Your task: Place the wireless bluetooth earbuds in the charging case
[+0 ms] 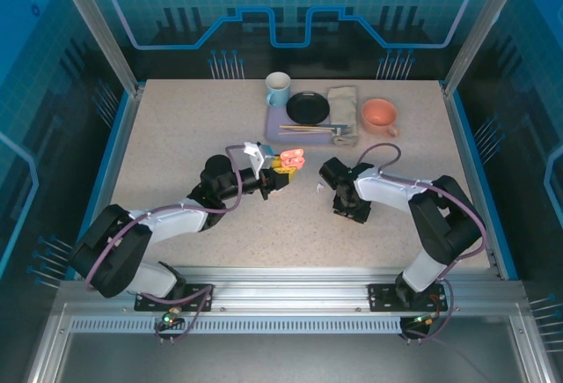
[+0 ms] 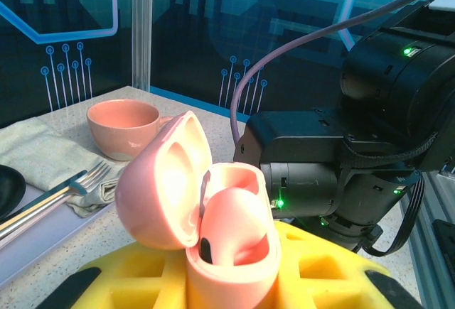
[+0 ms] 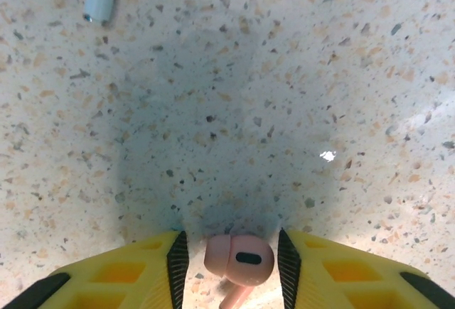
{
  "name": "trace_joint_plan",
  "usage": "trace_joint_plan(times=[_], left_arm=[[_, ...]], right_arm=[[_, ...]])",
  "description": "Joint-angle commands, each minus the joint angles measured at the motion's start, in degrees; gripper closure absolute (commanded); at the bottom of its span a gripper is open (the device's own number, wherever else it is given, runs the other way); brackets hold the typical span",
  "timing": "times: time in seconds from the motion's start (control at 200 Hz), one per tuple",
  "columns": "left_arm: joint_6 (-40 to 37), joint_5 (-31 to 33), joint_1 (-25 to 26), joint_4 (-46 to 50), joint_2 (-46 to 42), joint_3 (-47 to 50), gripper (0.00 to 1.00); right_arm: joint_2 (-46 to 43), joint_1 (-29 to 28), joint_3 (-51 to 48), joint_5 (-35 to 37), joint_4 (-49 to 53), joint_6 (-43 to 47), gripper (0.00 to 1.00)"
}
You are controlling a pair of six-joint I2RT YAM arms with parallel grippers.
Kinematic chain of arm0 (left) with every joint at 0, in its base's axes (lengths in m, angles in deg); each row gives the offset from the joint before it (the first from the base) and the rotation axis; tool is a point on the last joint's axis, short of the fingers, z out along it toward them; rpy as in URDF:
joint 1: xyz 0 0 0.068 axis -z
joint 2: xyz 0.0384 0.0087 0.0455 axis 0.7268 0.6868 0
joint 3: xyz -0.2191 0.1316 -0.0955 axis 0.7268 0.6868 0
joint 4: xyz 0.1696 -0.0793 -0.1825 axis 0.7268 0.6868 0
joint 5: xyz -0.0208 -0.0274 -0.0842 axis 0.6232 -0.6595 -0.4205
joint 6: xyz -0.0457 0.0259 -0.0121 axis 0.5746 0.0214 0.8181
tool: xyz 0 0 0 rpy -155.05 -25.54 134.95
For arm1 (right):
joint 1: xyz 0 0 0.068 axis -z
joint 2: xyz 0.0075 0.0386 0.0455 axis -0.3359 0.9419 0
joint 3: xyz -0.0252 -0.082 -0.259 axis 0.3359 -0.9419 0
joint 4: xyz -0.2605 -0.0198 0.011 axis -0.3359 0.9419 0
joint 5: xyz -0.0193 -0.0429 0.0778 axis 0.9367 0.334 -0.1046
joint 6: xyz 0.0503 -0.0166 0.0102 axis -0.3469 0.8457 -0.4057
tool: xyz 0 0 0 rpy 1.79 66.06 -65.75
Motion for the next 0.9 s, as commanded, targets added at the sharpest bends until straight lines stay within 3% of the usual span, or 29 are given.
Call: trace_joint_plan(times=[0.0, 0.895], left_arm=[[-0.5, 0.0, -0.2, -3.1, 0.5, 0.5, 1.0], [-0.7, 0.3, -0.3, -2.7, 0.5, 0.0, 1.0]], right_arm=[[0.4, 1.2, -1.3, 3.1, 2.4, -1.1, 0.6], [-0.5, 0.8, -2.7, 1.1, 1.1, -1.2, 0.68]])
